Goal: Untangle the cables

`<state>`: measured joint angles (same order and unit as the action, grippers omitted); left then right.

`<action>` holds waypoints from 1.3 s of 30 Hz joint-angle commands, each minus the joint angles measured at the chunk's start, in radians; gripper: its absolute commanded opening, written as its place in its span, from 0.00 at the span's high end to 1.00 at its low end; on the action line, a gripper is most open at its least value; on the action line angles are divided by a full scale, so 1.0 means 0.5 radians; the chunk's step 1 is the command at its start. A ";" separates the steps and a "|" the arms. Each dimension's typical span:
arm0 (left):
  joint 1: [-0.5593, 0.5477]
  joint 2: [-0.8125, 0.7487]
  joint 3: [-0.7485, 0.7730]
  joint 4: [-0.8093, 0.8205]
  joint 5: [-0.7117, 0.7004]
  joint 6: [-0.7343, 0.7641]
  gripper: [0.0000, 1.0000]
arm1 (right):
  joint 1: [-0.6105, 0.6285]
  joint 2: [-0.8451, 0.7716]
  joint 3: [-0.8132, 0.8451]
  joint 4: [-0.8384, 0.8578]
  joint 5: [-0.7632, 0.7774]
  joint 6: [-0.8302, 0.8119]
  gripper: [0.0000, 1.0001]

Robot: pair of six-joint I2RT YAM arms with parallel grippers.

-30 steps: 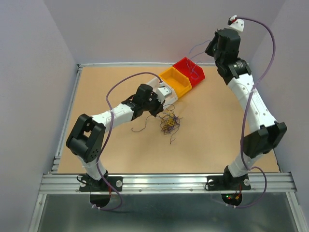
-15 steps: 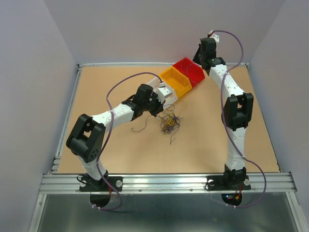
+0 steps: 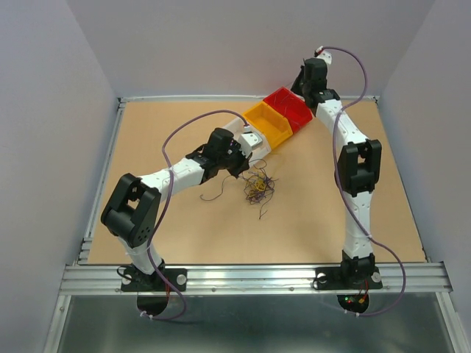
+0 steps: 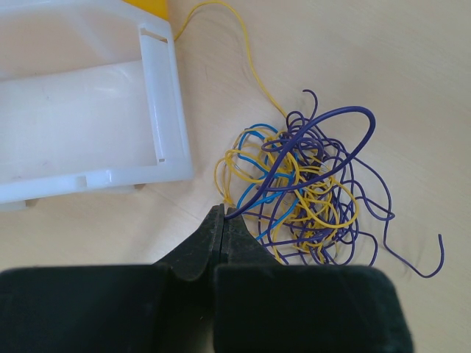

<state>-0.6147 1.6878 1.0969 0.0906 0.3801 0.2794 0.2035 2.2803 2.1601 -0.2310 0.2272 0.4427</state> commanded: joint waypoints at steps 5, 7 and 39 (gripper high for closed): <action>-0.013 -0.059 0.070 0.030 0.010 0.027 1.00 | -0.005 0.084 0.395 0.124 -0.062 -0.192 0.99; -0.013 -0.062 0.070 0.027 0.013 0.027 1.00 | -0.005 0.100 0.444 0.131 -0.101 -0.244 0.99; -0.019 -0.071 0.070 0.024 -0.006 0.030 1.00 | 0.001 -0.100 -0.006 0.272 -0.077 -0.198 1.00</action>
<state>-0.6155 1.6878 1.0969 0.0898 0.3725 0.2806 0.2035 2.3093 2.2532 -0.1581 0.1604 0.3363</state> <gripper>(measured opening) 0.033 0.012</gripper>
